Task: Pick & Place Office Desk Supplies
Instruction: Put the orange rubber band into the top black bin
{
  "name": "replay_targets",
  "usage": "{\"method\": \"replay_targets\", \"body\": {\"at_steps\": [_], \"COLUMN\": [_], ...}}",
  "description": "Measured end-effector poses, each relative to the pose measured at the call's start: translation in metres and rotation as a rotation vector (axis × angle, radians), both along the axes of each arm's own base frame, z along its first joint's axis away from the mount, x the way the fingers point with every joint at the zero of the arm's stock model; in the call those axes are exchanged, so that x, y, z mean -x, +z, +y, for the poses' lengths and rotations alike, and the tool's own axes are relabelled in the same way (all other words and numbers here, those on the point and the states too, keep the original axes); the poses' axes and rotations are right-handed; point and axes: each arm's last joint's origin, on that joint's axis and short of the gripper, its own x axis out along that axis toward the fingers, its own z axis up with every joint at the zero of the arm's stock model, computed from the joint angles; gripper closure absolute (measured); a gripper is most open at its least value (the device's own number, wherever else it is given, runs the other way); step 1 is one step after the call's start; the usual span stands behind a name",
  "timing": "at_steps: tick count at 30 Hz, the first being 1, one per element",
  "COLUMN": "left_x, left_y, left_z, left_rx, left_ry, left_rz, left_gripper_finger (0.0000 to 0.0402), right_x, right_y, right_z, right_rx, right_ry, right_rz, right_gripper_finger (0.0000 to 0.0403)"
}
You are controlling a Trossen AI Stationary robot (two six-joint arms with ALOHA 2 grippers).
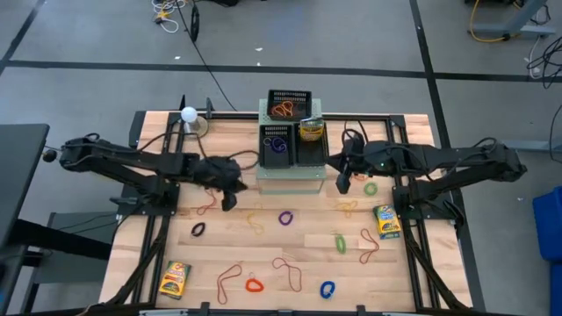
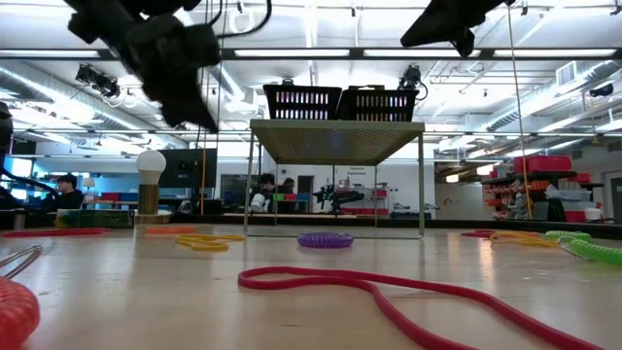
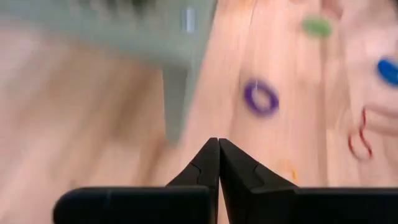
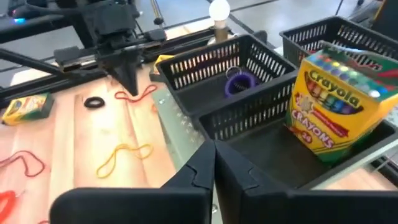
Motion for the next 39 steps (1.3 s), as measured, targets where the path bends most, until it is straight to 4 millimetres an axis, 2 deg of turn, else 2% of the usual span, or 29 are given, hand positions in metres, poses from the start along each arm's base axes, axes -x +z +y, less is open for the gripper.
{"method": "replay_targets", "body": {"at_steps": [8, 11, 14, 18, 24, 28, 34, 39], "left_x": [0.005, 0.007, 0.008, 0.007, -0.002, -0.010, -0.011, -0.011], "left_y": [-0.031, -0.040, -0.048, -0.058, -0.067, -0.073, -0.080, -0.083], "left_z": [-0.020, -0.026, -0.025, -0.016, 0.002, 0.008, 0.011, 0.011], "left_rx": [0.164, 0.163, 0.123, 0.162, 0.043, 0.056, 0.046, 0.048], "left_ry": [0.143, 0.214, 0.306, 0.380, 0.334, 0.252, 0.250, 0.245], "left_rz": [0.299, 0.362, 0.408, 0.487, 0.498, 0.489, 0.526, 0.548], "left_gripper_finger": [0.0358, 0.0337, 0.0319, 0.0307, 0.0307, 0.0307, 0.0309, 0.0346], "right_x": [-0.001, -0.002, -0.003, -0.005, -0.007, -0.007, -0.007, -0.007], "right_y": [-0.010, -0.014, -0.020, -0.024, -0.024, -0.024, -0.023, -0.022], "right_z": [-0.003, -0.002, -0.004, -0.004, 0.003, 0.009, 0.011, 0.011], "right_rx": [0.013, 0.008, 0.014, -0.009, -0.054, -0.030, -0.044, -0.025], "right_ry": [-0.106, -0.108, -0.115, -0.136, -0.144, -0.128, -0.123, -0.119], "right_rz": [-0.018, -0.017, -0.033, -0.092, -0.161, -0.155, -0.167, -0.172], "right_gripper_finger": [0.0393, 0.0390, 0.0391, 0.0394, 0.0394, 0.0394, 0.0394, 0.0394]}}
